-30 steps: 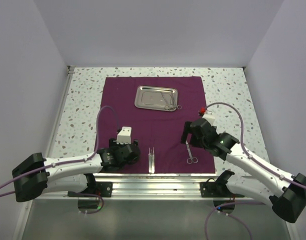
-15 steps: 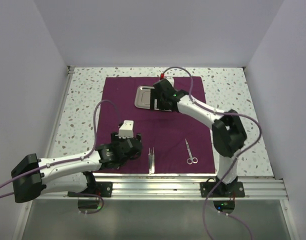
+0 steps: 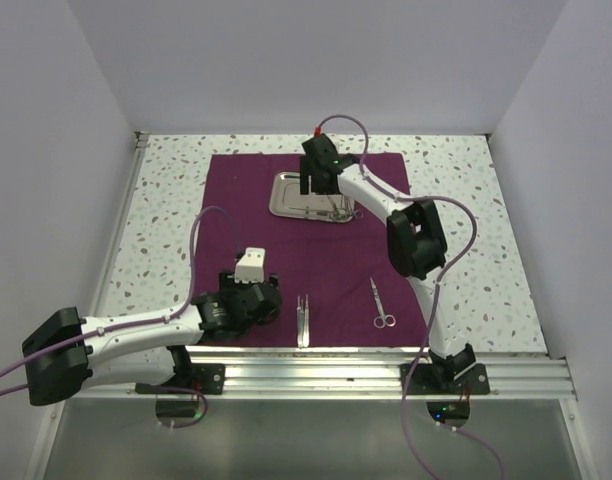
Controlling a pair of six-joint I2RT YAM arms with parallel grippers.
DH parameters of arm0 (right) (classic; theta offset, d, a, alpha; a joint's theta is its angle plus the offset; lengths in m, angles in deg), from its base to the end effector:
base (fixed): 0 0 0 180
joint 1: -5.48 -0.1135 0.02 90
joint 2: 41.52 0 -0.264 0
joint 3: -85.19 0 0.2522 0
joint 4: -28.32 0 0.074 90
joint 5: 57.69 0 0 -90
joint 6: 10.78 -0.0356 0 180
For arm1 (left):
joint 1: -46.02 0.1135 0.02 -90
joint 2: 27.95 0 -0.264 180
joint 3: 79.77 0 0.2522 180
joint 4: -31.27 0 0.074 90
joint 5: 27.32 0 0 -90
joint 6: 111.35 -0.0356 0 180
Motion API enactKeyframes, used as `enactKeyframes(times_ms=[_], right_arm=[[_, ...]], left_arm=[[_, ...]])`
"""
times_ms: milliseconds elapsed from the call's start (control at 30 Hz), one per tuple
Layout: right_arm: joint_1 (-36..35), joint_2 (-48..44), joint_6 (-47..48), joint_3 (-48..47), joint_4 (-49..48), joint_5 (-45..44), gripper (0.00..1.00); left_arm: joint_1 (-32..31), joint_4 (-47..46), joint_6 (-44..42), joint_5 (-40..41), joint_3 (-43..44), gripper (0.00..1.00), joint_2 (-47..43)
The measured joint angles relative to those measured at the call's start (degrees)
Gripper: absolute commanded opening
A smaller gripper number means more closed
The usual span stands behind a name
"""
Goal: Open and lay out the surgical kit
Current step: Pick up the medical item from the container.
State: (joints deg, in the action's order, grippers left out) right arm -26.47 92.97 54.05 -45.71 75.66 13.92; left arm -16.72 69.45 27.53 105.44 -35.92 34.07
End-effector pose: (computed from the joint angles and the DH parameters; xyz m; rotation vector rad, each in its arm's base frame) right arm 0.4511 0.2681 0.2024 -0.0043 2.4000 0.0658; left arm 0.1091 -0.1589 0.1846 0.0069 2.2292 -0.0667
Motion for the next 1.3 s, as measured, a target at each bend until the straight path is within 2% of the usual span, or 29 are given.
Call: enactKeyframes(times_ms=[200,500,667,867,967,1067,1133,1200,1233,1300], right_arm=[[0.7,2.0,1.2,-1.1,1.8,-2.0,0.83],[3.9,2.0,1.7,2.2,1.6,-3.2,0.80],[4.8,2.0,1.7,2.6,0.9,-3.2,0.70],[5.0,1.6,1.5,4.0,-1.4,-3.1,0.69],[5.1,0.6,1.2,6.2,-3.1,-2.7,0.55],[5.4,-0.5,0.9,8.1,-3.9,-2.0,0.31],[5.5,-1.0,0.4,9.2,-4.6,-1.4,0.29],[5.7,-1.8,-0.1,10.8,-5.7,-0.9,0.20],[5.7,-2.0,-0.5,11.3,-6.3,-0.6,0.09],[5.7,-2.3,-0.6,11.8,-6.7,-0.3,0.01]], left_arm=[[0.0,0.0,0.0,0.0,0.0,0.86,0.0],[0.0,0.0,0.1,0.0,0.0,0.85,1.3],[0.0,0.0,0.1,0.1,0.0,0.85,1.8],[0.0,0.1,0.3,0.1,0.0,0.85,2.8],[0.0,0.1,0.6,0.1,0.0,0.85,3.2],[0.0,0.1,0.8,0.1,0.0,0.85,3.6],[0.0,0.1,1.0,0.1,0.0,0.85,3.8],[0.0,0.1,1.1,0.1,0.0,0.85,3.9],[0.0,0.1,1.1,0.1,0.0,0.85,4.0],[0.0,0.1,1.1,0.1,0.0,0.85,4.2]])
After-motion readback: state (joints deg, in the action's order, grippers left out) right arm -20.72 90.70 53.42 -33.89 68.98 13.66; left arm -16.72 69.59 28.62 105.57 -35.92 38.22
